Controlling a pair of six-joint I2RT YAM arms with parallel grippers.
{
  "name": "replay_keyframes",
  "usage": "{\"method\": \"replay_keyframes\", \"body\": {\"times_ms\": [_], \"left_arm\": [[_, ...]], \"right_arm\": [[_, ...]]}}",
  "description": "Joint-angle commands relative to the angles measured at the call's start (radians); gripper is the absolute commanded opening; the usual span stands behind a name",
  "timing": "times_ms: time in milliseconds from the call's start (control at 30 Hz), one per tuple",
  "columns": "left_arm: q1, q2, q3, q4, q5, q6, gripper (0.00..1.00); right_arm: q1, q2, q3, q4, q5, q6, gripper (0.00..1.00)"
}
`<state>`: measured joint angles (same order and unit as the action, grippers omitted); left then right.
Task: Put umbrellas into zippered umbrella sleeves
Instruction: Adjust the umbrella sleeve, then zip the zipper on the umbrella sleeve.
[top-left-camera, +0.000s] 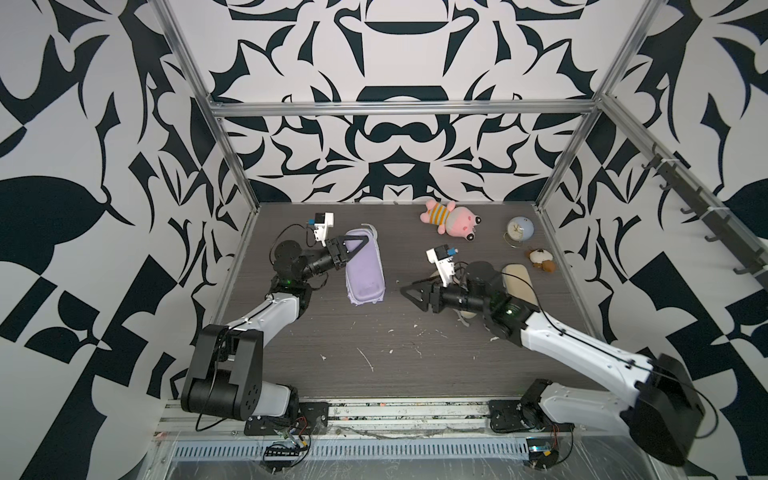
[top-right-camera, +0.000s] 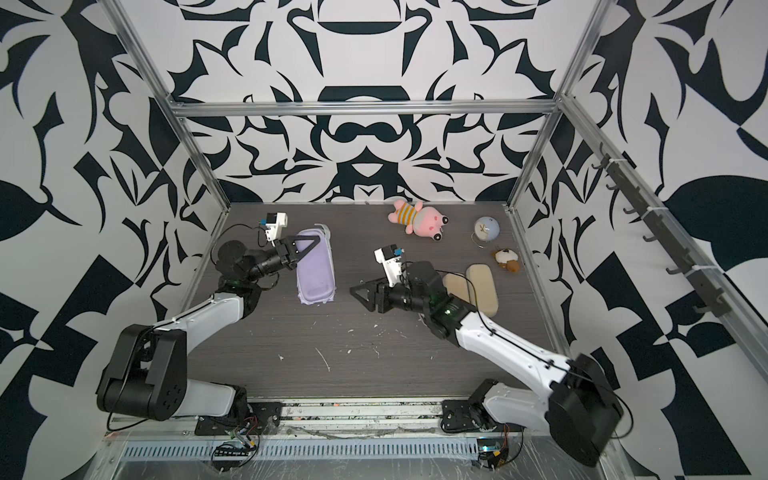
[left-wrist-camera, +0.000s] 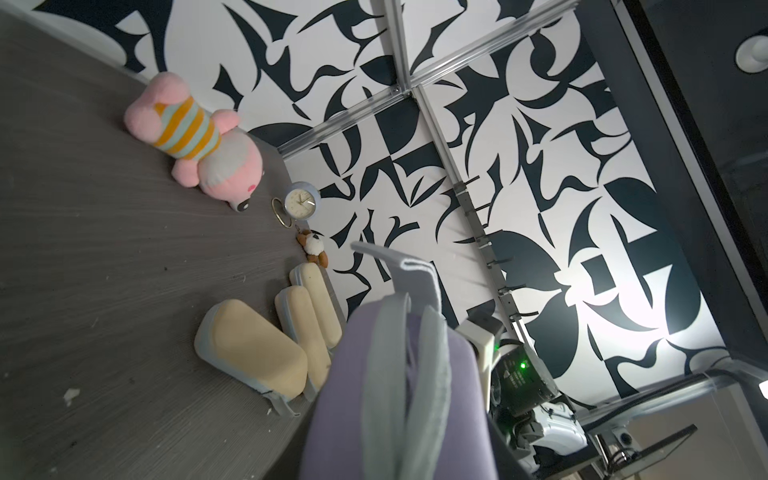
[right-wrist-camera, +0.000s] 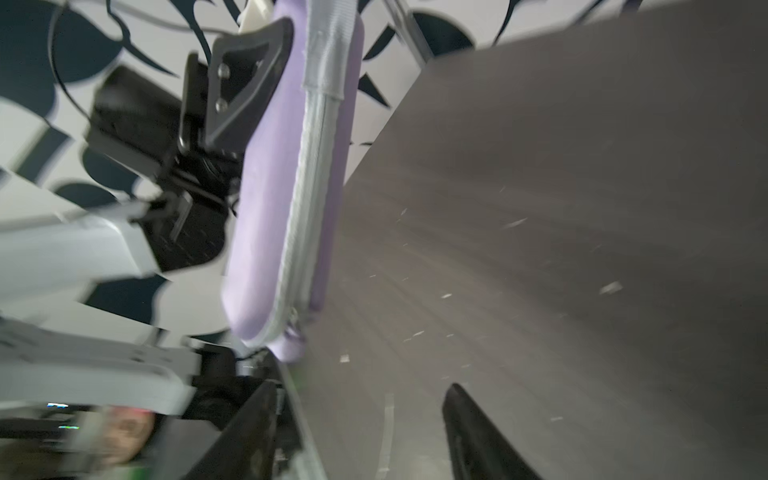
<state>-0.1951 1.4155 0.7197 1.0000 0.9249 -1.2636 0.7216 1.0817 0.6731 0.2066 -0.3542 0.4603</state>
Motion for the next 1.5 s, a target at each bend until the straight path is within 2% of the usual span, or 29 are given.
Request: {"method": "replay_keyframes", "body": {"times_ms": [0,133,233,367,700,1200,1467], "left_arm": [[-0.005,0.014,0.058,-0.021,0.106,0.041,0.00],[-0.019,0.006,0.089,-0.066,0.106,0.064,0.00],[-0.038,-0.019,0.121,-0.202,0.100,0.160,0.00],[-0.053,-0.061,0.153,-0.379,0.082,0.284,0.00],[-0.068,-0.076,0.159,-0.410,0.061,0.294,0.00],[-0.069,-0.072,0.155,-0.435,0.025,0.330,0.00],[-0.076,-0.079,0.129,-0.439,0.006,0.344,0.00]], "right_arm": [[0.072,-0.040,-0.050,0.009,0.315,-0.394,0.44],[0.226,0.015,-0.029,0.108,0.608,-0.584,0.43],[0.301,0.095,0.004,0.181,0.691,-0.675,0.42],[0.363,0.179,0.042,0.265,0.749,-0.725,0.42],[0.408,0.271,0.101,0.385,0.760,-0.744,0.41],[0.449,0.280,0.124,0.375,0.770,-0.744,0.40],[0.461,0.329,0.179,0.388,0.769,-0.744,0.32]]}}
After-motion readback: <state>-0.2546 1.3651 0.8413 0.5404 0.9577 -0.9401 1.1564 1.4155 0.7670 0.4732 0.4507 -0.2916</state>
